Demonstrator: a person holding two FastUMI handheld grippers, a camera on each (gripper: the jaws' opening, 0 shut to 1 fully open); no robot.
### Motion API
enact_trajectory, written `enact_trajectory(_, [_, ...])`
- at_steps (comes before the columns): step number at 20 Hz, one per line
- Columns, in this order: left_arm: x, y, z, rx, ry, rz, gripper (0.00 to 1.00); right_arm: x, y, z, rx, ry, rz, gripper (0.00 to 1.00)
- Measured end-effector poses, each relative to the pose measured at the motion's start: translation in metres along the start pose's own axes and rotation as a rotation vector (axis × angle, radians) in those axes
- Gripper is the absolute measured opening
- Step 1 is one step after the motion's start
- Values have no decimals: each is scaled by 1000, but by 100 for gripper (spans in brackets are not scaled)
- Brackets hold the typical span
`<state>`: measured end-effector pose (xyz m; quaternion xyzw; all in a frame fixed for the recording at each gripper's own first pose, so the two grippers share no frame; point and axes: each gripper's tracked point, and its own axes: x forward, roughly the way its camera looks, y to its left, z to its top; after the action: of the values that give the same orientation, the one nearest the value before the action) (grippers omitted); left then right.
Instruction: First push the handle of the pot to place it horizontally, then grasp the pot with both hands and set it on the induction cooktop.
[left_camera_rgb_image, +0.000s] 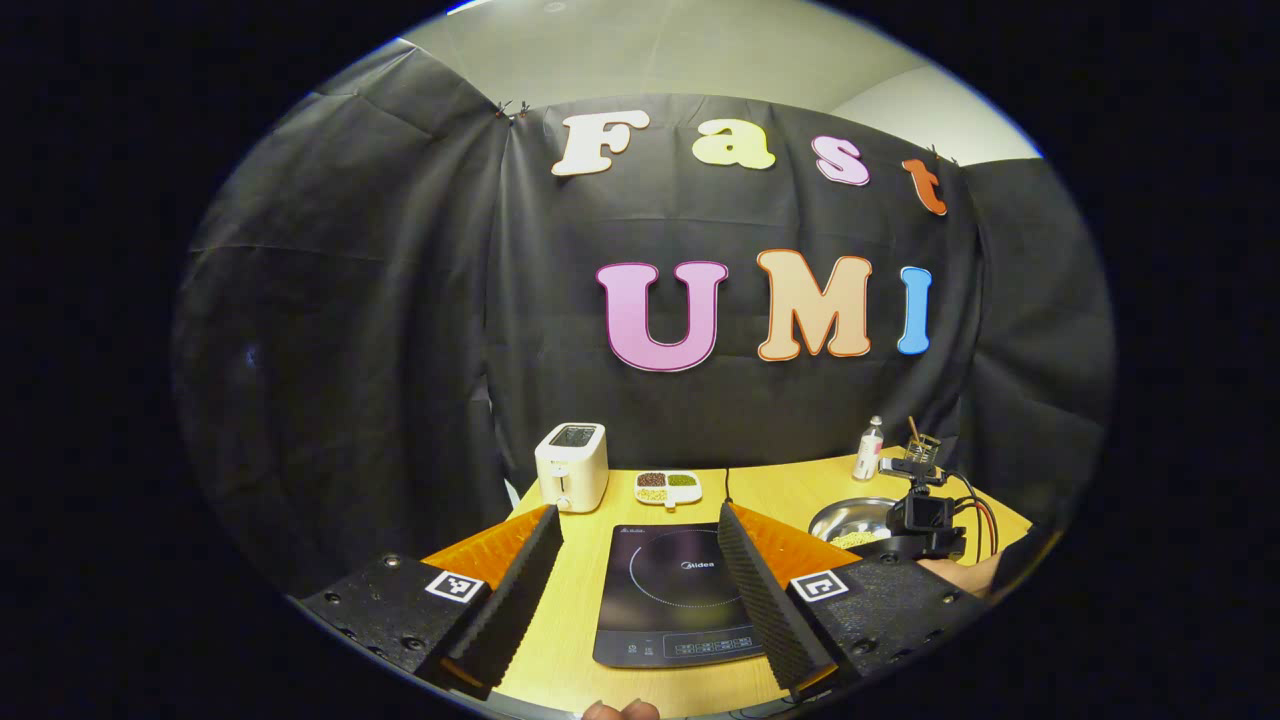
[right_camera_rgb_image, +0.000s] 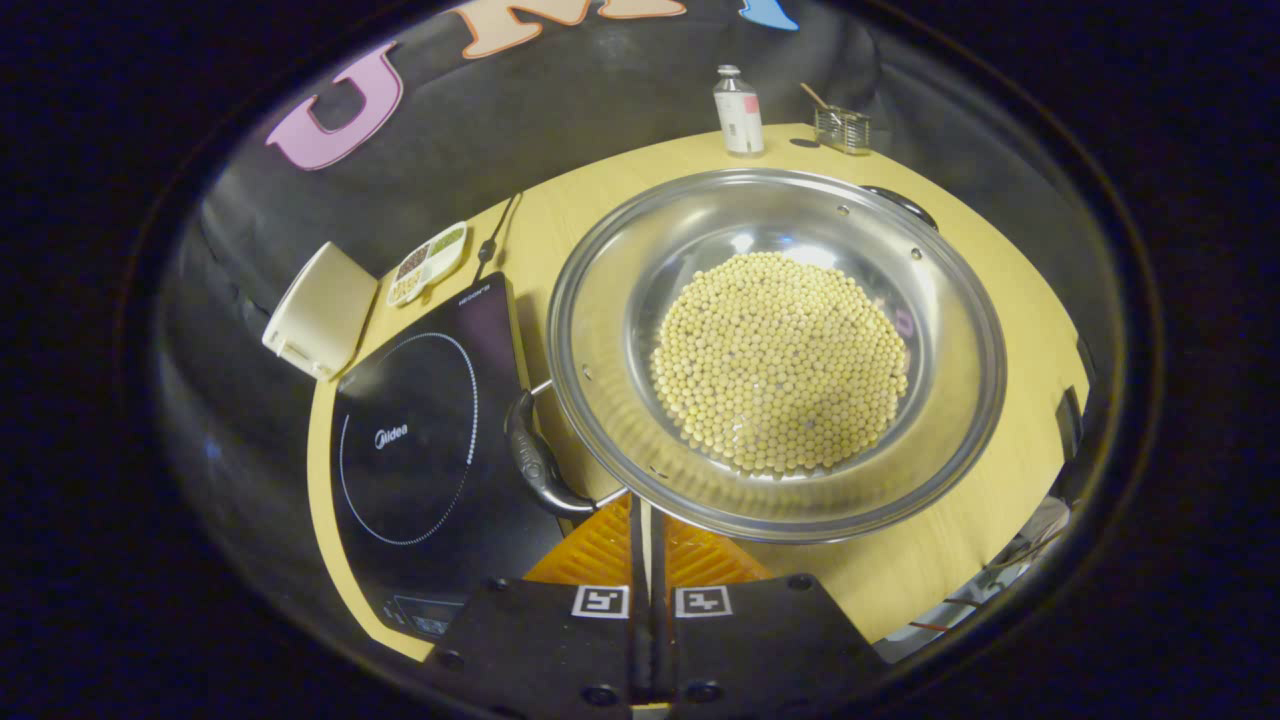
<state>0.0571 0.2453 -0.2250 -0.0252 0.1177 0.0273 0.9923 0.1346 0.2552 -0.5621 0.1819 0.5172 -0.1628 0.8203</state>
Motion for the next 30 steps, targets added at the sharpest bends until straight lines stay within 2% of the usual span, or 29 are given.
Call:
enact_trajectory(6, [-12,-4,-2,4,8,3,95,13,23,7,115,9,19,0])
enact_trajectory(8, [-14,-5,-1,12,11,4,93,9,26,6,133,19,38,3])
enact_trajectory(10, [-15,-9,4,20,2,1,95,1,25,5,128,18,69,3])
enact_trajectory(12, [-13,-16,3,28,7,-11,93,-11,22,7,111,4,128,0])
enact_trajectory(13, [-13,-21,4,29,7,-22,95,-18,20,10,104,-8,168,0])
enact_trajectory(15, [-9,-38,1,25,19,-56,95,-33,14,12,94,-5,231,3])
enact_trajectory(16, [-6,-48,-2,19,32,-78,96,-40,7,18,85,-22,243,0])
enact_trajectory(17, [-3,-58,-7,8,48,-99,95,-48,-2,24,75,-41,261,3])
enact_trajectory(20, [11,-91,-21,-42,106,-145,96,-68,-29,42,-1,-89,294,0])
enact_trajectory(22, [26,-113,-31,-84,139,-159,96,-73,-58,59,-70,-135,274,3])
enact_trajectory(23, [32,-124,-40,-92,164,-164,96,-74,-71,67,-93,-151,266,0])
enact_trajectory(25, [45,-144,-56,-80,204,-160,97,-76,-97,86,-144,-188,238,3])
enact_trajectory(27, [59,-166,-72,-65,238,-167,96,-75,-122,106,-233,-231,211,2])
enact_trajectory(29, [70,-188,-90,-93,283,-175,96,-76,-138,126,-302,-263,214,0])
enact_trajectory(30, [76,-199,-98,-116,305,-176,96,-73,-146,136,-323,-270,228,9])
